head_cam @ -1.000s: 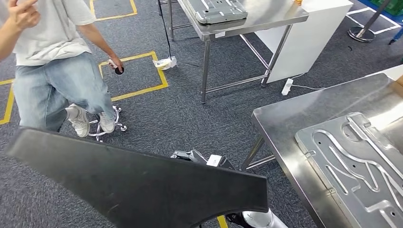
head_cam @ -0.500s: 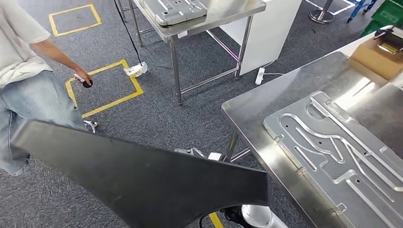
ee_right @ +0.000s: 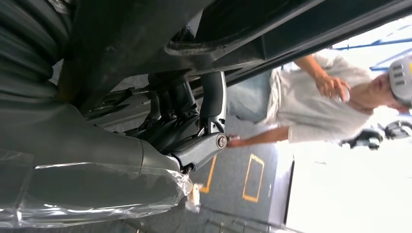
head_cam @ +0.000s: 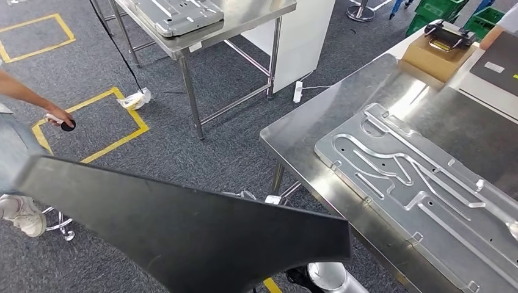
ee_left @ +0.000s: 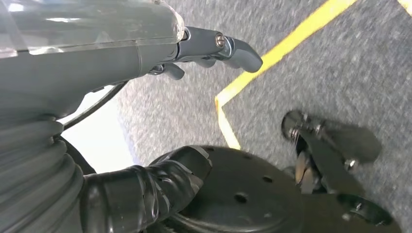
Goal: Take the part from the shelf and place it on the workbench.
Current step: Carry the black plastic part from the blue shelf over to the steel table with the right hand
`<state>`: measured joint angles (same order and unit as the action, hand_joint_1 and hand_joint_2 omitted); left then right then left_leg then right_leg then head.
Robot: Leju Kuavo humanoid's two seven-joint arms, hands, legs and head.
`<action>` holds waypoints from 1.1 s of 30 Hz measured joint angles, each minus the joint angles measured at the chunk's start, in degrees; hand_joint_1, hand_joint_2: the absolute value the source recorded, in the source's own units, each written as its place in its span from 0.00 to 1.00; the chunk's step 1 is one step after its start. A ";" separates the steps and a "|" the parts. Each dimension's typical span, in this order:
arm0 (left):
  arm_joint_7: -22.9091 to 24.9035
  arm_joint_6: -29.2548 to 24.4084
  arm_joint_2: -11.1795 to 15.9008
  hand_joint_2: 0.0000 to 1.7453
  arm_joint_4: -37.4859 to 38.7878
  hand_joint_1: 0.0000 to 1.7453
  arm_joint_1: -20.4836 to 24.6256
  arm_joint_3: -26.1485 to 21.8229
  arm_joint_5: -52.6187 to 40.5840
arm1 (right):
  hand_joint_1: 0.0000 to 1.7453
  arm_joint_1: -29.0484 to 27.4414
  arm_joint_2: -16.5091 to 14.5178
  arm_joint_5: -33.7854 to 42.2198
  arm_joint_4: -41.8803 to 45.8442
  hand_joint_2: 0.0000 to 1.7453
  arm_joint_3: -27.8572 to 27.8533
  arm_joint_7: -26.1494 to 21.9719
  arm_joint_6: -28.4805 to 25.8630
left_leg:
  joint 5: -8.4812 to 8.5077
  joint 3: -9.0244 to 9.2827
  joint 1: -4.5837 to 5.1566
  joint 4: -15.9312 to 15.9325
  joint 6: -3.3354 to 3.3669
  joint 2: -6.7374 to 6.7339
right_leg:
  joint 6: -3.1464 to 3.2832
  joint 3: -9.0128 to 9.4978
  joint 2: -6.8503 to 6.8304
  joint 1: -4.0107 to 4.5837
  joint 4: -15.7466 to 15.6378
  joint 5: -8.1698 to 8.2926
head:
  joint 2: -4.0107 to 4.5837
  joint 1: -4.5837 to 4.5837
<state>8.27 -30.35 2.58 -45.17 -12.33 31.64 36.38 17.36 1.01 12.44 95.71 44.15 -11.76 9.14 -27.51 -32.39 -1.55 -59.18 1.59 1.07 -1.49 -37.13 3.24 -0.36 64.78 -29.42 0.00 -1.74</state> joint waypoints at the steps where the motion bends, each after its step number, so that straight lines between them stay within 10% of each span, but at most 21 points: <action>1: -0.03 -0.01 0.00 1.00 0.12 0.00 -0.01 -0.01 0.02 | 0.92 0.07 0.00 0.03 -0.06 1.00 0.00 0.00 0.00 | -0.02 0.01 0.11 0.07 0.22 -0.75 | -0.19 -1.83 -1.60 0.05 3.63 -1.77 | 0.00 -0.07; 4: -0.03 -0.01 -0.01 1.00 0.51 0.00 0.06 -0.01 0.09 | 0.92 0.00 0.02 0.08 -0.39 1.00 0.00 0.00 0.00 | -0.24 0.07 0.34 0.07 0.36 -3.08 | -0.32 -5.42 -2.91 -0.05 10.44 -3.44 | 0.00 -0.07; 8: -0.05 0.01 -0.13 1.00 0.64 0.00 0.42 -0.01 0.13 | 0.92 0.13 0.00 0.09 -0.53 1.00 0.00 0.00 0.00 | -0.80 0.81 0.56 0.09 -0.03 -5.50 | 1.00 1.45 -6.17 0.78 -2.78 2.85 | 0.00 -0.07; 12: -0.06 0.01 -0.31 1.00 0.69 0.00 0.75 -0.01 0.14 | 0.92 0.27 0.00 0.10 -0.52 1.00 0.01 -0.01 0.00 | -1.31 1.44 0.73 0.33 -1.10 -7.25 | 2.05 2.74 -6.00 1.30 -5.98 3.45 | 0.00 -0.04; 16: -0.10 0.00 -0.33 1.00 0.85 0.00 0.73 -0.04 0.13 | 0.92 0.39 -0.19 0.14 -0.54 1.00 0.02 -0.05 0.00 | -5.97 -1.60 0.55 -7.20 -1.85 -2.46 | 3.05 3.45 -3.59 0.50 -7.10 4.06 | 0.00 0.02; 19: -0.14 -0.01 -0.33 1.00 1.03 0.00 0.73 -0.07 0.15 | 0.92 0.30 -0.28 0.15 -0.76 1.00 0.02 -0.03 0.01 | -8.12 -6.05 0.51 -15.16 -2.12 -1.48 | 3.17 3.43 -1.40 0.53 -6.86 3.96 | 0.00 0.04; 23: -0.51 0.37 -0.37 1.00 2.02 0.00 0.90 -0.08 0.52 | 0.92 0.34 -0.29 0.27 -0.87 1.00 0.02 -0.03 0.02 | -1.04 -1.78 0.18 -4.05 -2.09 1.16 | 2.40 3.15 1.83 0.23 -5.37 3.22 | 0.00 0.03; 27: -1.64 3.87 -0.56 1.00 4.86 0.00 2.45 -0.08 1.00 | 0.92 0.43 -0.35 0.44 -0.96 1.00 0.02 -0.04 0.02 | -0.21 -0.58 0.25 -0.89 -1.21 1.93 | 1.06 2.19 3.87 0.09 -4.84 3.34 | 0.00 0.01; 30: -3.61 7.84 -0.53 1.00 9.25 0.00 4.23 -0.13 1.56 | 0.92 0.70 -0.38 0.65 -1.10 1.00 0.04 -0.05 -0.02 | 0.23 -0.21 0.05 -0.08 -0.05 0.00 | 0.20 0.54 0.44 0.27 -1.50 1.46 | 0.00 -0.21; 33: -4.63 9.41 -0.55 1.00 13.64 0.00 5.61 -0.17 1.85 | 0.92 0.94 -0.55 0.91 -1.38 1.00 0.07 -0.07 -0.09 | 0.16 -0.16 0.28 0.02 0.35 -2.15 | -0.45 -4.59 -2.70 -0.01 8.42 -2.90 | 0.00 -0.39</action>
<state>3.64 -20.94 2.03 -31.53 -6.72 31.46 38.23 18.30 0.46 13.35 94.33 44.22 -11.82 9.04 -27.35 -32.55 -1.27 -59.16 1.95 -1.08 -1.94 -41.71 0.54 -0.37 73.20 -32.32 0.00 -2.13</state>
